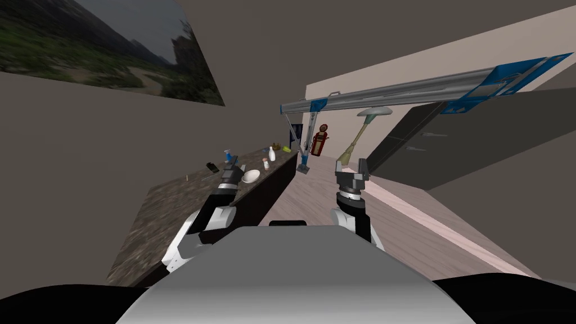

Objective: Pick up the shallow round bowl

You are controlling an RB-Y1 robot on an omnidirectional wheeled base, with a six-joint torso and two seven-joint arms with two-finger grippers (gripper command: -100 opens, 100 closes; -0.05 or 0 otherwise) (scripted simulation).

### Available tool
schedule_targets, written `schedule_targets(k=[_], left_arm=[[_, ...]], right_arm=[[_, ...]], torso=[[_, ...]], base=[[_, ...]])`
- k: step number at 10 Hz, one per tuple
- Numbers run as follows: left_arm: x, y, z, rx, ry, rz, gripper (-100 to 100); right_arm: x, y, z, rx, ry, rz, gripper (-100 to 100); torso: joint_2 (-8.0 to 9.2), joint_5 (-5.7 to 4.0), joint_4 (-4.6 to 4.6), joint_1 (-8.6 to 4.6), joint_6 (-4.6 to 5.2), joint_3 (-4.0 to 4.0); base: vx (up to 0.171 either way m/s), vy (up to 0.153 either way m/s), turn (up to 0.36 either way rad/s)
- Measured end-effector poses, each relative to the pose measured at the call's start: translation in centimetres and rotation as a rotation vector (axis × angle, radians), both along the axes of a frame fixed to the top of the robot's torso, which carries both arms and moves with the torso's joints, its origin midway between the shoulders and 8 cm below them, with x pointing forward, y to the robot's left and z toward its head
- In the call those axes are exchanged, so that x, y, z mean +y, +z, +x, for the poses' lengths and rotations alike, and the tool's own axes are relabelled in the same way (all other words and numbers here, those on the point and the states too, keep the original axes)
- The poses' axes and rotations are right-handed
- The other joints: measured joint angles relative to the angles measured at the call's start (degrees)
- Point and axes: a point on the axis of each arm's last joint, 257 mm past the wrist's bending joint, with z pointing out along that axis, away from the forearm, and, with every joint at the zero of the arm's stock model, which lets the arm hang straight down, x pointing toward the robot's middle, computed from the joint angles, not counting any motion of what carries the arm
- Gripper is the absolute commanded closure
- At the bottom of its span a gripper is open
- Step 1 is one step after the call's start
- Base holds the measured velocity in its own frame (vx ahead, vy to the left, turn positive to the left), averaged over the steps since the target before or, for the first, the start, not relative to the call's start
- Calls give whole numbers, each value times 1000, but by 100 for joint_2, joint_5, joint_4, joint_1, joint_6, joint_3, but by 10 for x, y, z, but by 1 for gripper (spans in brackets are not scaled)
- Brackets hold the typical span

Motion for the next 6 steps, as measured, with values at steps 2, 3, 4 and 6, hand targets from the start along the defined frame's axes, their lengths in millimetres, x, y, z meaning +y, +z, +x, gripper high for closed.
schedule_targets(k=[2,3,4,6], left_arm=[[4,-8,4,41,6,-16,-100],[6,-8,6,54,4,-27,-100],[9,-12,10,75,7,-38,-100],[12,-15,12,104,8,-54,-100]], right_arm=[[0,0,0,0,0,0,0],[0,0,0,0,0,0,0],[0,0,0,0,0,0,0],[0,0,0,0,0,0,0]], torso=[[-2,1,0,7,-1,-1],[-3,1,0,5,0,-1],[-4,1,-1,4,-1,-2],[-4,1,-1,5,-1,-2]], base=[[-6,-19,-7],[-3,-27,-11],[-2,-13,2],[-6,-26,-13]])
